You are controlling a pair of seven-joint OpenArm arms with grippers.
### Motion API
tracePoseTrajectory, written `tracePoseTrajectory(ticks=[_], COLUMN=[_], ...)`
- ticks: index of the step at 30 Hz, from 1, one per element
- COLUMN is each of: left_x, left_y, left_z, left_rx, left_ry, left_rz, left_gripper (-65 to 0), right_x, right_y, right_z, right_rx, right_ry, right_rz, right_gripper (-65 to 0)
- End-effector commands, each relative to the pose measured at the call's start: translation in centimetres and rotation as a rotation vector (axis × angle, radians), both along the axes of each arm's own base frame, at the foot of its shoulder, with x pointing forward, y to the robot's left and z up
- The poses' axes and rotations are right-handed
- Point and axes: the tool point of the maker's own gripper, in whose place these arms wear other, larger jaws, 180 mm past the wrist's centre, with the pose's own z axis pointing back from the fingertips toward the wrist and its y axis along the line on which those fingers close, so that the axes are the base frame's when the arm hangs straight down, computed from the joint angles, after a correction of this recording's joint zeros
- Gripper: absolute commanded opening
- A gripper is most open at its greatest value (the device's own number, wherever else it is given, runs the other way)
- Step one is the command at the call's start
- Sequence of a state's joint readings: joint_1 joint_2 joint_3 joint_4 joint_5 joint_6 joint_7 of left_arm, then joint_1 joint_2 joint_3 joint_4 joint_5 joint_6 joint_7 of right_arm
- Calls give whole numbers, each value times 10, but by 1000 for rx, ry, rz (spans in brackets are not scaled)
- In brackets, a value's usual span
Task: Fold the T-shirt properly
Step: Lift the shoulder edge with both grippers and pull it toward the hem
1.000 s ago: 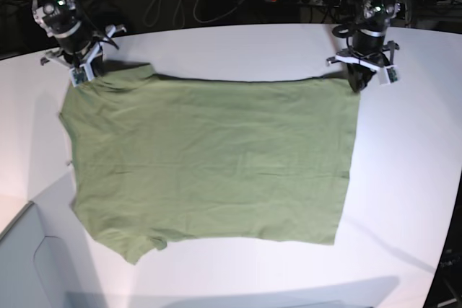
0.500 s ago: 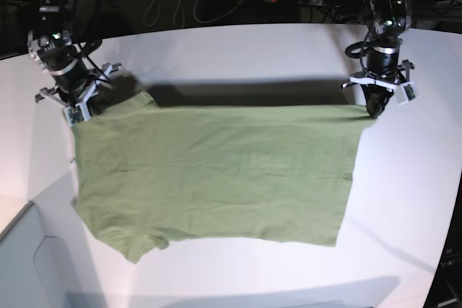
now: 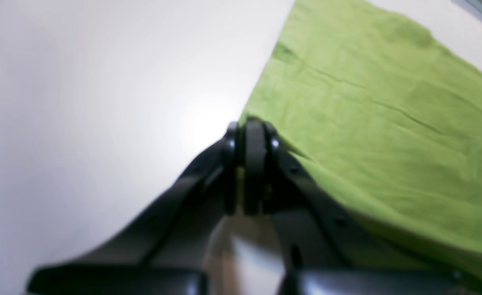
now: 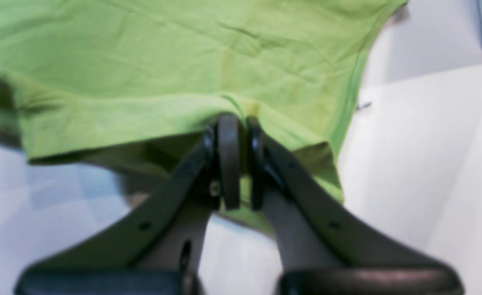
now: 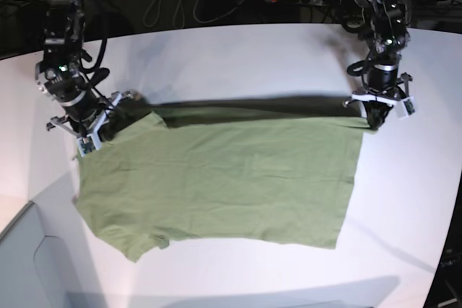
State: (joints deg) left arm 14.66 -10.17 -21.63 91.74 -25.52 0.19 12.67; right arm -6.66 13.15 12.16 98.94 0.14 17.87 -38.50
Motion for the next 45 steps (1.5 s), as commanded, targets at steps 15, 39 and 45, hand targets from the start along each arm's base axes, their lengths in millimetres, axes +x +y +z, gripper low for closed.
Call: tracePoseTrajectory(ticks=[15,39,45], left_x=[42,84,92], left_y=[-1,2,-14], left_z=[24,19,8], left_rx=[-24,-76,-70], left_ry=[-50,-66,-33], left_rz=[-16,2,-55], left_gripper=[-650,-650,-650], right_x=[21,20,26], right_y=[-14,-11,-5], right_z=[7,6,9], right_rx=[-13,-3,16], right_ry=[-37,-39,-54], right_rz=[-7,-9,-12], right_gripper=[-649,-649,-649])
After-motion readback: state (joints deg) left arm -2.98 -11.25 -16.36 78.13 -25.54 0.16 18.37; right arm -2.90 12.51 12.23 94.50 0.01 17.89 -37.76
